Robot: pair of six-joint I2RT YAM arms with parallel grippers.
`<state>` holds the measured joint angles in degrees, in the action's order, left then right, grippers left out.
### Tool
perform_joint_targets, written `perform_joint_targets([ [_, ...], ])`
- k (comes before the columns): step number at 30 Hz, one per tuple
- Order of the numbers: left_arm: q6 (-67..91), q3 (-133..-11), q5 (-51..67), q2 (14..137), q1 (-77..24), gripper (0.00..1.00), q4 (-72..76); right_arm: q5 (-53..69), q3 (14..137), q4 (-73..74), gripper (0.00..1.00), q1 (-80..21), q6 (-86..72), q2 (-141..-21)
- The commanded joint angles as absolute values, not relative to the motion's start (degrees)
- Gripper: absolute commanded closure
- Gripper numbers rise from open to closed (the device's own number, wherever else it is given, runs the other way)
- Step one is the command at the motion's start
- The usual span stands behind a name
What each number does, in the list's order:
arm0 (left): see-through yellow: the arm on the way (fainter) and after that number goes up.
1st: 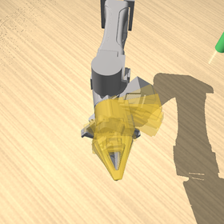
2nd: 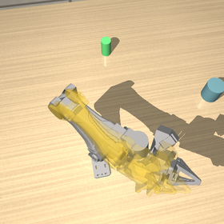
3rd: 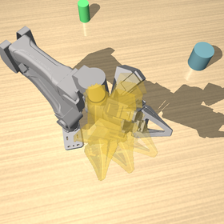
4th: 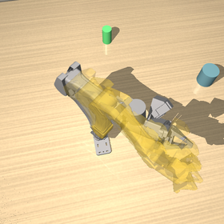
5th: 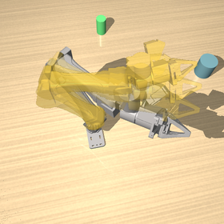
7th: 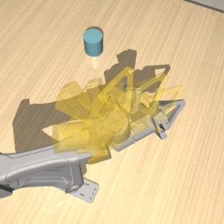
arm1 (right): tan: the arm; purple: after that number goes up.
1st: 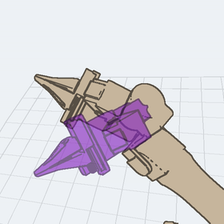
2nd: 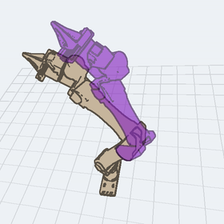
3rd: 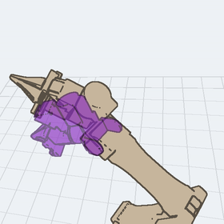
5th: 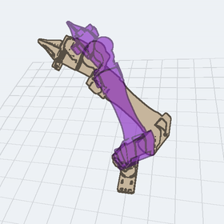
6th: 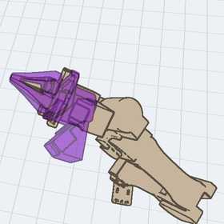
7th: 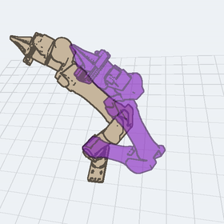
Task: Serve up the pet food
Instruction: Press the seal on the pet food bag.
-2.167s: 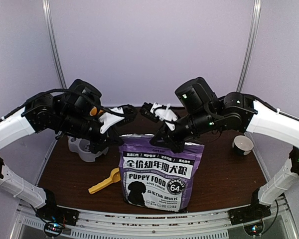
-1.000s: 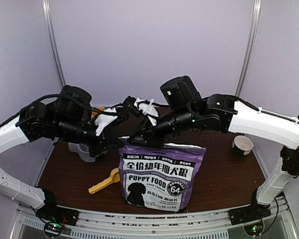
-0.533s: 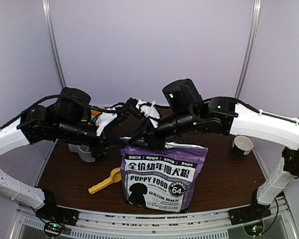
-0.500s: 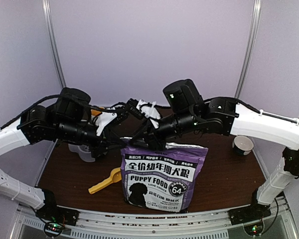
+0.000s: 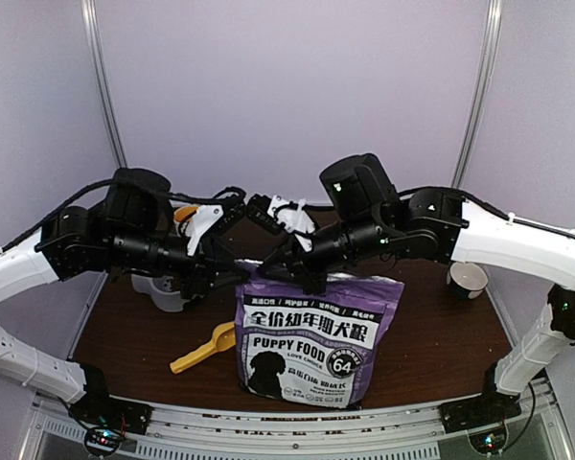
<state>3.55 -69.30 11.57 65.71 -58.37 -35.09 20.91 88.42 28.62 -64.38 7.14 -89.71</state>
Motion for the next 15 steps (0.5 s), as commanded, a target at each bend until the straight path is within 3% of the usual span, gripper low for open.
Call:
perform_joint_targets([
  [1,4.02,-66.90,12.03,62.31,-57.22,0.63,-21.81,22.12,86.96,30.79,1.00,-64.34,6.78,-87.41],
  [3,4.53,-65.33,13.04,62.05,-56.51,0.57,-20.33,23.18,86.72,30.57,1.00,-64.25,6.39,-86.92],
  [10,4.86,-64.93,18.19,65.44,-56.34,0.59,-19.25,24.42,86.10,29.58,0.98,-63.91,4.88,-86.13],
  [13,4.87,-65.05,18.84,66.53,-56.34,0.59,-18.88,24.39,85.96,30.39,0.67,-63.71,4.69,-85.41],
  [15,4.87,-65.13,18.82,66.82,-56.32,0.58,-18.41,23.57,85.58,32.10,0.59,-63.42,5.30,-84.31],
])
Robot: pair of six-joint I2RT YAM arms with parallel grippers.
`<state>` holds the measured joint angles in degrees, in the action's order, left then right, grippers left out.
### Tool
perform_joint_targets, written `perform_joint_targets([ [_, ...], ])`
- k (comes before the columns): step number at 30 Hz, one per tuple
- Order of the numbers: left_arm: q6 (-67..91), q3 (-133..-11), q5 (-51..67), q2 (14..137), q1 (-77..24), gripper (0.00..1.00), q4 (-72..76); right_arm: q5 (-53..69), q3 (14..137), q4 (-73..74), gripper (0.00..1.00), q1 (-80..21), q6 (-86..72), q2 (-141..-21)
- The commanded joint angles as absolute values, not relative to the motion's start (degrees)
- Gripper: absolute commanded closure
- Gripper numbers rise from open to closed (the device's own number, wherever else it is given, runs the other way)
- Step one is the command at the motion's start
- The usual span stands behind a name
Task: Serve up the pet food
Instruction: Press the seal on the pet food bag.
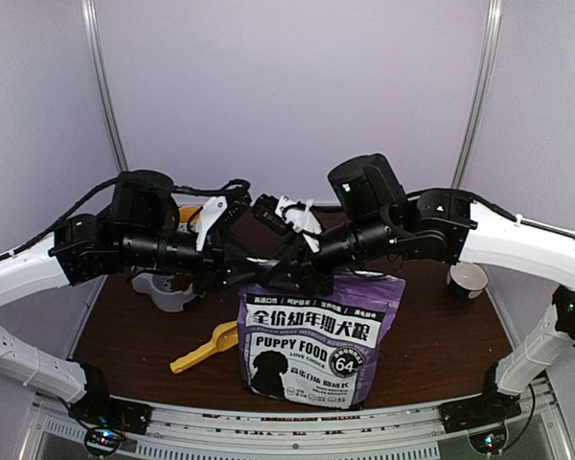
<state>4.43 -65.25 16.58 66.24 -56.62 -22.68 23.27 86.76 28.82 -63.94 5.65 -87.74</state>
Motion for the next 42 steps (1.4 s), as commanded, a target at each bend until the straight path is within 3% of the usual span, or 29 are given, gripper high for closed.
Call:
perform_joint_targets([
  [1,4.94,-65.17,18.63,66.88,-56.34,0.58,-18.31,23.06,85.17,33.06,0.56,-63.24,5.58,-83.55],
  [7,5.31,-64.81,15.78,66.05,-56.34,0.58,-17.77,19.87,80.57,39.99,0.47,-60.01,6.34,-76.80],
  [16,8.53,-62.68,6.40,60.83,-56.32,0.32,-15.99,20.21,77.57,49.12,0.48,-56.80,7.16,-70.97],
  [19,9.53,-62.42,3.71,59.24,-56.28,0.29,-16.32,20.60,78.23,50.70,0.60,-56.78,7.27,-71.76],
  [23,10.70,-61.96,0.53,57.16,-56.25,0.26,-17.15,20.48,79.47,51.54,1.00,-56.80,7.69,-72.63],
  [29,13.84,-62.17,-2.38,55.15,-54.74,0.23,-19.83,17.06,79.25,50.97,1.00,-56.72,7.67,-70.30],
  [32,14.77,-62.19,-2.49,54.64,-52.99,0.22,-20.90,16.20,78.65,52.26,0.73,-56.65,7.27,-68.84],
  [34,15.14,-62.31,-2.40,54.38,-51.86,0.22,-21.61,15.94,77.26,52.14,0.67,-56.47,6.94,-67.07],
  [36,15.21,-62.36,-1.99,53.94,-50.78,0.21,-21.99,15.99,75.63,51.85,0.67,-56.07,6.50,-65.18],
  [39,15.21,-62.35,-1.67,53.39,-49.75,0.21,-22.29,16.04,73.72,51.52,0.86,-55.55,5.98,-63.24],
  [42,15.13,-62.40,-1.52,52.95,-49.08,0.21,-22.79,17.01,72.51,51.14,0.98,-55.33,5.74,-62.97],
])
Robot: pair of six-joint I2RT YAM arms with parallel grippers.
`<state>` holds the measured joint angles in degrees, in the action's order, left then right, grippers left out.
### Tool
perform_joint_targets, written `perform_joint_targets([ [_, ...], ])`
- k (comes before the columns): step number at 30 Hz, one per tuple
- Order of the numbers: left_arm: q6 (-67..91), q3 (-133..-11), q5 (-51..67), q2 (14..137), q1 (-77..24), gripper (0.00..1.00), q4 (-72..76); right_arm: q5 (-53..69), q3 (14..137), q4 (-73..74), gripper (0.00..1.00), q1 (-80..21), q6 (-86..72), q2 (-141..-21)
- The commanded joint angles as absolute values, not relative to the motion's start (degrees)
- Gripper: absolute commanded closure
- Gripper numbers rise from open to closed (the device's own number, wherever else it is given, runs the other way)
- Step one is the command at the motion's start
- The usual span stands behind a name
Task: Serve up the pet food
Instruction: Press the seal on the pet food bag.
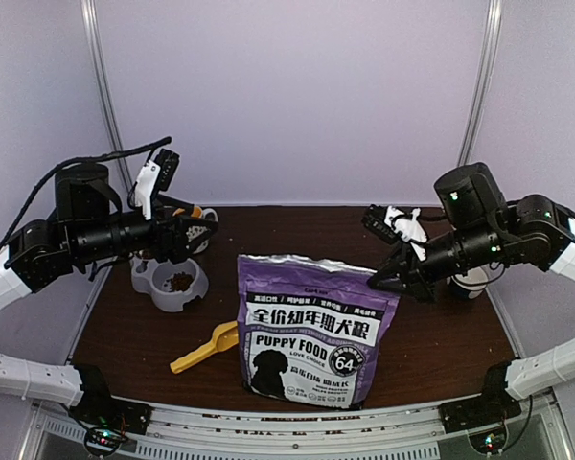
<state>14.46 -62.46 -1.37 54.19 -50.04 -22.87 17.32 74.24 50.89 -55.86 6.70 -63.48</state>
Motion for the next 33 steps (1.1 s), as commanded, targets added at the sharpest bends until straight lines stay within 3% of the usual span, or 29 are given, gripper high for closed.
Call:
perform_joint_targets([
  [1,15.12,-62.40,-1.53,52.84,-48.93,0.21,-22.91,17.39,72.34,51.15,1.00,-55.31,5.77,-63.12],
  [7,15.46,-62.99,-1.32,52.59,-47.93,0.20,-24.08,17.30,71.50,49.69,1.00,-55.16,5.79,-62.62],
  [10,15.51,-63.11,-1.32,52.48,-47.49,0.20,-24.43,16.89,71.47,50.49,0.77,-55.00,5.51,-61.90],
  [13,15.40,-63.24,-1.20,52.35,-46.98,0.20,-24.52,16.30,70.42,50.69,0.73,-54.70,5.32,-60.47],
  [21,15.38,-63.22,-1.06,52.24,-46.33,0.19,-25.27,15.34,68.66,50.68,0.82,-53.71,4.71,-57.54],
  [24,15.54,-63.07,-1.19,52.05,-46.26,0.19,-25.57,16.04,68.41,50.45,1.00,-53.53,4.75,-56.94],
  [30,15.65,-62.95,-1.53,51.88,-45.85,0.19,-25.66,18.39,67.23,48.21,1.00,-53.57,3.91,-56.21],
  [31,15.72,-62.93,-1.50,51.94,-45.73,0.19,-25.73,18.70,67.31,47.80,0.95,-53.51,3.43,-56.14],
  [33,15.83,-62.93,-1.67,52.15,-45.48,0.19,-25.64,20.52,67.29,45.94,0.60,-53.45,2.02,-55.89],
])
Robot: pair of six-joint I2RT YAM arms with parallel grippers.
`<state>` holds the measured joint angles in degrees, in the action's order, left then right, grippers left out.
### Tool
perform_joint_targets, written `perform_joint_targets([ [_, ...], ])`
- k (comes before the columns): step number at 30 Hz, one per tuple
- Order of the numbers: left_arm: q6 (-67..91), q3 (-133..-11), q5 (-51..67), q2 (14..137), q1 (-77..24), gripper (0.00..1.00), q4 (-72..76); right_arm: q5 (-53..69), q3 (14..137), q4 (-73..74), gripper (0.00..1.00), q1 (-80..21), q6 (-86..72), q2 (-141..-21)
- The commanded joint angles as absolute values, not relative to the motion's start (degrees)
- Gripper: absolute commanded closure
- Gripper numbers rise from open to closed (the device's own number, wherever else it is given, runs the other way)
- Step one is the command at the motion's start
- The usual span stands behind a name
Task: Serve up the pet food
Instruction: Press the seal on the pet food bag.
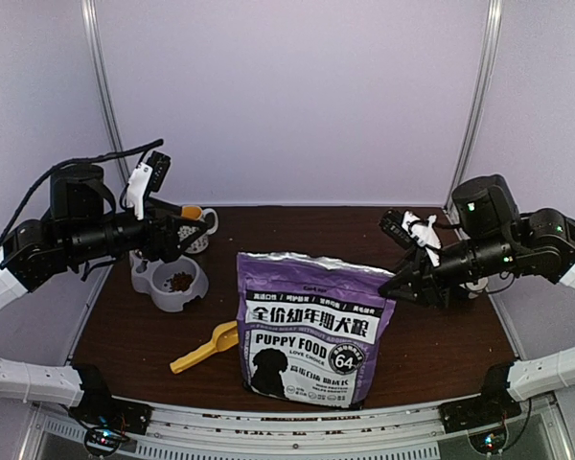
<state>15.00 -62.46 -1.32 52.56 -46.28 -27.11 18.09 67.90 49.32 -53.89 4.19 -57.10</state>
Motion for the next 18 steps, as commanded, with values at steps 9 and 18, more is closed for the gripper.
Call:
perform_joint_targets([
  [9,12.79,-75.88,2.72,63.51,-39.84,0.17,-26.66,20.45,72.86,28.88,0.07,-50.77,-10.02,-59.31],
  [18,13.81,-74.31,9.99,64.43,-16.40,0.17,-24.83,11.76,73.68,29.83,0.06,-33.76,-20.45,-63.90],
])
